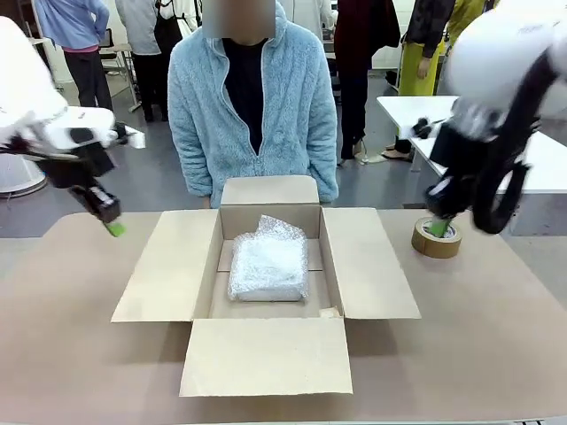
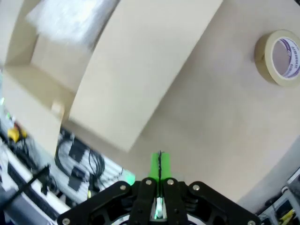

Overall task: Wrap the clocks to prevent damage.
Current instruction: Once the human has placed the objects inside and stepped back, release both hands from the side flaps of the Package Box.

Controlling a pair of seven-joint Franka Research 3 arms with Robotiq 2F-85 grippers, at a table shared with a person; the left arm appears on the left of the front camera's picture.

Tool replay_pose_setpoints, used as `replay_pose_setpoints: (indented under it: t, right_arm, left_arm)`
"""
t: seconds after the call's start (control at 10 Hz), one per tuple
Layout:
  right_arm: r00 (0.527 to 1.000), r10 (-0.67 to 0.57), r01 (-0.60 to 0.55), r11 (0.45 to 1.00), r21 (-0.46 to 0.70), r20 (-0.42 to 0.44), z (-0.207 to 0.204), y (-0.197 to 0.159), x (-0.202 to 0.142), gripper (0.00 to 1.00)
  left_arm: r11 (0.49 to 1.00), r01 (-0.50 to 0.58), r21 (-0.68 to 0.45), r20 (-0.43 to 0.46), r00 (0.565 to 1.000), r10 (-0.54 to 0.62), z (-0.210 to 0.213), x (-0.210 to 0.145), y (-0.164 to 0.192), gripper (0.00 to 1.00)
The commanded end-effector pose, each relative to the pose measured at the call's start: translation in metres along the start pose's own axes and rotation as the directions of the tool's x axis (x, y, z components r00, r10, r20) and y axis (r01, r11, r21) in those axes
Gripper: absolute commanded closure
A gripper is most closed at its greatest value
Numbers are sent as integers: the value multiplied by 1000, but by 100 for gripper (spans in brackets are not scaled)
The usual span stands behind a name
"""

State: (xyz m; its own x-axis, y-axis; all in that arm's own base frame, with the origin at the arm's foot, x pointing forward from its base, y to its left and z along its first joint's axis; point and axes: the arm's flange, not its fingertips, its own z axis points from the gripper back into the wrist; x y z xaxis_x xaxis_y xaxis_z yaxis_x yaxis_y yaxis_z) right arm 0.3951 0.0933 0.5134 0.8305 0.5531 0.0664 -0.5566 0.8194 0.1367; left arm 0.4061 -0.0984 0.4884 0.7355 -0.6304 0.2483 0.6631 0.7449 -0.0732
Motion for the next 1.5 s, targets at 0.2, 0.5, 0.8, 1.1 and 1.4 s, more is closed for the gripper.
replay_pose_setpoints:
  t: [0.2,0.5,0.8,1.1,1.4]
  right_arm:
    - [997,73,-73,997,27,0,22,-6,-18,99]
    - [965,242,-234,968,92,-99,27,-17,-24,99]
    - [777,622,-587,771,246,-96,24,-55,-48,99]
    - [759,649,-644,733,221,60,19,-78,-50,99]
    - [706,708,-681,687,253,-23,15,-59,-59,99]
  left_arm:
    - [998,62,-32,-4,998,-62,15,-16,2,99]
    - [976,200,-92,-133,968,-211,28,-24,4,99]
    - [835,497,-237,-150,830,-537,54,-44,45,99]
    - [750,626,-213,-48,760,-648,46,-41,53,99]
    - [798,552,-242,-117,800,-589,58,-51,48,99]
